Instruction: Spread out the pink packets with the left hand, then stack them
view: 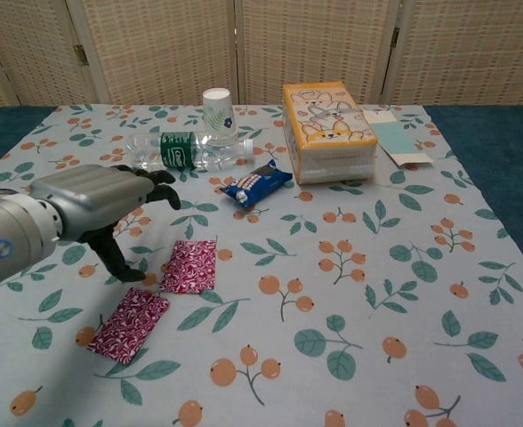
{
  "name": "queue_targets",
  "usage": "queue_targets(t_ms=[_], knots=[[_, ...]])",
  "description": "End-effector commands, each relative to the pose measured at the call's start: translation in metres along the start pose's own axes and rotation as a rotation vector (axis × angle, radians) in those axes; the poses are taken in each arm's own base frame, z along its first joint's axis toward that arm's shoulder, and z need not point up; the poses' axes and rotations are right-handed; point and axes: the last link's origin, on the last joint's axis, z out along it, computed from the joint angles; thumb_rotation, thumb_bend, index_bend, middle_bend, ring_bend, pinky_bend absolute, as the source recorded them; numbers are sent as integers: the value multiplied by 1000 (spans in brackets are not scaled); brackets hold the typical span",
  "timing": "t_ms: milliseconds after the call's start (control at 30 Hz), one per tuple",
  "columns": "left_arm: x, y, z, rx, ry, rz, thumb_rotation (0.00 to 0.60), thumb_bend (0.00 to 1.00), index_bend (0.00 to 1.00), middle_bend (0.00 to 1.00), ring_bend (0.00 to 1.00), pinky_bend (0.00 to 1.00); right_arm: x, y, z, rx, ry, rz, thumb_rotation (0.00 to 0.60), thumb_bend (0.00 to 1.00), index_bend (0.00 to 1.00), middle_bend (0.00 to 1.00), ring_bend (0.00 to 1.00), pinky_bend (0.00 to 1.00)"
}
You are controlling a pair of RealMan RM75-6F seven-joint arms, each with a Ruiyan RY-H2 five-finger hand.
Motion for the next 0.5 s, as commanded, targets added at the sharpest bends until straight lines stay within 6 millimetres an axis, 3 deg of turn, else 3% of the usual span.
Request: queue_targets(t_ms=[33,500], knots=[[-11,-13,-23,-47,-2,27,600,237,216,0,0,0,0,-1,0,4,0,-1,600,385,0,0,0,0],[-31,-10,-45,-167,-10,105,600,237,211,0,0,0,-1,-4,0,8,-3,-3,600,385,0,0,0,0]])
